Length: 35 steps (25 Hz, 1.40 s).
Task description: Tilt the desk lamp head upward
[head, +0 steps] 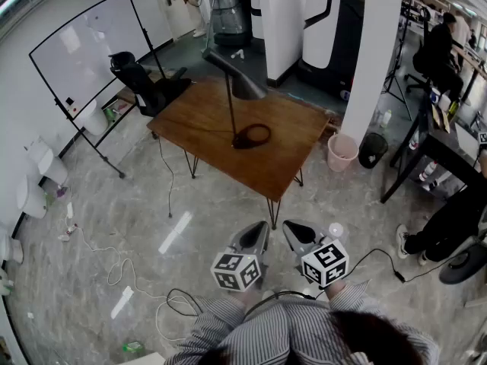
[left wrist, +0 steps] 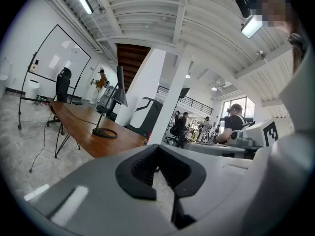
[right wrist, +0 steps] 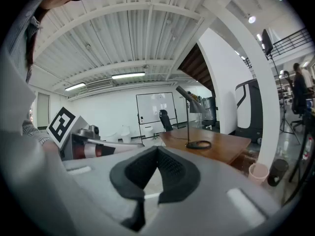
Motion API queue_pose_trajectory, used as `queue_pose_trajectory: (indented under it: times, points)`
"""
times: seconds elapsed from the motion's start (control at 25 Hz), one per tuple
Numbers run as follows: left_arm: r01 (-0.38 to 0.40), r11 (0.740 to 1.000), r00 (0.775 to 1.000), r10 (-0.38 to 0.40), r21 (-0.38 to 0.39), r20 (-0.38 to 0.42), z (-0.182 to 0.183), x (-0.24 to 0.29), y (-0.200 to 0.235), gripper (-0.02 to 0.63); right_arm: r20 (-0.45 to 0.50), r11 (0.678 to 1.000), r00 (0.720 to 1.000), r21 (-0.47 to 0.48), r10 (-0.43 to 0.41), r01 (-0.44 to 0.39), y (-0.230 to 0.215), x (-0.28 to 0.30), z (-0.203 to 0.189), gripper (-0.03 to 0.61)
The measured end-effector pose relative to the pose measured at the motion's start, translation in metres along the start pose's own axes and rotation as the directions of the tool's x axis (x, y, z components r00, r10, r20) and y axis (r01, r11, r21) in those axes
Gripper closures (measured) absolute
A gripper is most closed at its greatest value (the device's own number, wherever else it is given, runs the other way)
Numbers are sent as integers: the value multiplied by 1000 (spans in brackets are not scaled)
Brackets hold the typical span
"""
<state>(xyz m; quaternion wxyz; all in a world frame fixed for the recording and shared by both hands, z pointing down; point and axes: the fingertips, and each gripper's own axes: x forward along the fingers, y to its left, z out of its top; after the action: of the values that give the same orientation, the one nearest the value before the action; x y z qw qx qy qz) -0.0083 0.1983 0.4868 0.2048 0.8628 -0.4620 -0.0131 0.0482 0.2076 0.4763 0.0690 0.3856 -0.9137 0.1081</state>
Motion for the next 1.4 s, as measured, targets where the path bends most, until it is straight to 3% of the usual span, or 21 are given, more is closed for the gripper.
queue_pose_trajectory:
  times: [0.56, 0.92, 1.28, 1.4]
  points:
    - [-21, 1000, 1000, 21, -14, -17, 0, 10, 9, 611, -10, 999, 1000, 31, 14, -13, -11, 9, -1, 577]
    - [-26, 1000, 999, 26, -5, -19, 2, 40, 4, 611, 35, 1000, 999, -1, 6, -6, -48, 2, 8, 577]
    - [-88, 996, 996, 88, -12, -8, 15, 73, 61, 611, 0, 1000, 1000, -7, 11, -11, -81, 45, 5, 577]
    - [-102, 994, 995, 102, 25, 6, 35, 95, 91, 607, -2, 1000, 1000, -22, 6, -6, -99, 78, 12, 577]
